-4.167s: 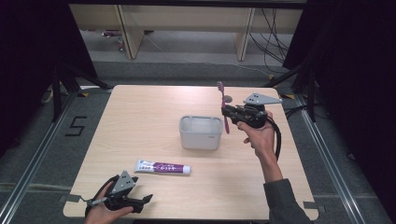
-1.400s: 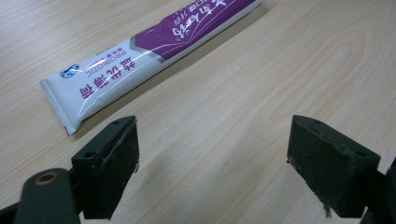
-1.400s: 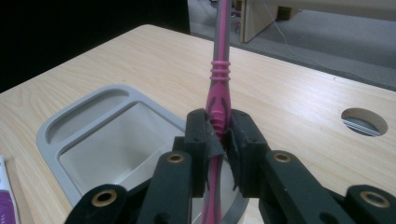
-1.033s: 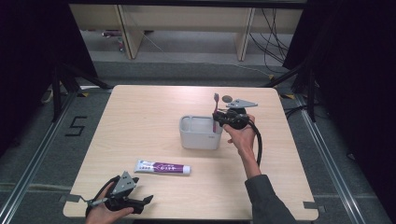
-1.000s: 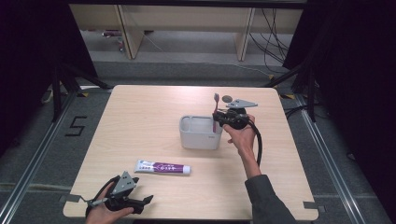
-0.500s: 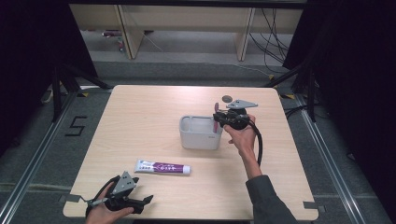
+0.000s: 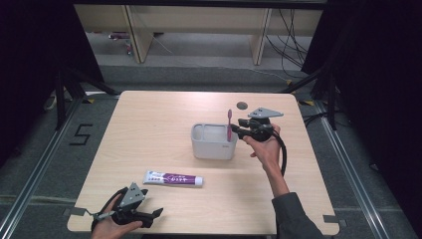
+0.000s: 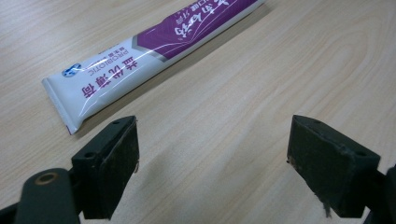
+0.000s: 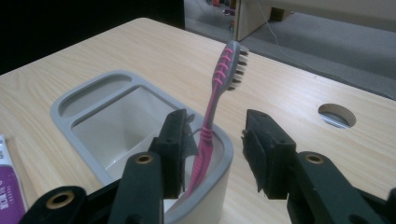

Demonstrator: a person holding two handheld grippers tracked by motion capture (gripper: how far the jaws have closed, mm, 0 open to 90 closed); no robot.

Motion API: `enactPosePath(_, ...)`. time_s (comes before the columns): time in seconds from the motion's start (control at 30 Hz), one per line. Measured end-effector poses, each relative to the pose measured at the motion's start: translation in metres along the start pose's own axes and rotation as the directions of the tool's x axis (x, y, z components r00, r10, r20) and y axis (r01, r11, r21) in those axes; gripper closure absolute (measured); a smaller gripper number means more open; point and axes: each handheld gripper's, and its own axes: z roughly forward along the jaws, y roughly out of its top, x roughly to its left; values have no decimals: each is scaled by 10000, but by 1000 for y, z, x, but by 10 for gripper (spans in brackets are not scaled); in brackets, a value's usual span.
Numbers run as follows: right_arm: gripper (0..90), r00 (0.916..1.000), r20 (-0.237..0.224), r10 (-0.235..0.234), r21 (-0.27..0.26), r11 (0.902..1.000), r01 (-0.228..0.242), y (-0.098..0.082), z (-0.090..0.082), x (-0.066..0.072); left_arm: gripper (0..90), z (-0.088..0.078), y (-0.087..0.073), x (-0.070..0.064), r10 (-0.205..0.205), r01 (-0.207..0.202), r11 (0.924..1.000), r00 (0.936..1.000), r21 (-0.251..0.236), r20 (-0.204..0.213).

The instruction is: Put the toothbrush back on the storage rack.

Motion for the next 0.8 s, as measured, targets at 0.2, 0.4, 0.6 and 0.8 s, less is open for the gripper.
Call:
enactPosePath(0.2,583,9998,-10,-210,12,9998,210,-7,-15,-3,163,0,0,0,6,-6,10000,10000,-10,-31)
enactPosePath(0.4,573,9997,-229,-114,197,9997,119,-15,-28,-1,163,0,0,0,13,-13,10000,10000,-8,2)
enactPosePath(0.6,541,9996,-284,-84,184,9998,89,-24,-39,3,163,0,0,0,13,-13,10000,10000,-20,-8)
enactPosePath(0.8,534,9995,-207,-248,335,9991,255,-36,-47,0,163,0,0,0,69,-69,9999,10000,-96,40)
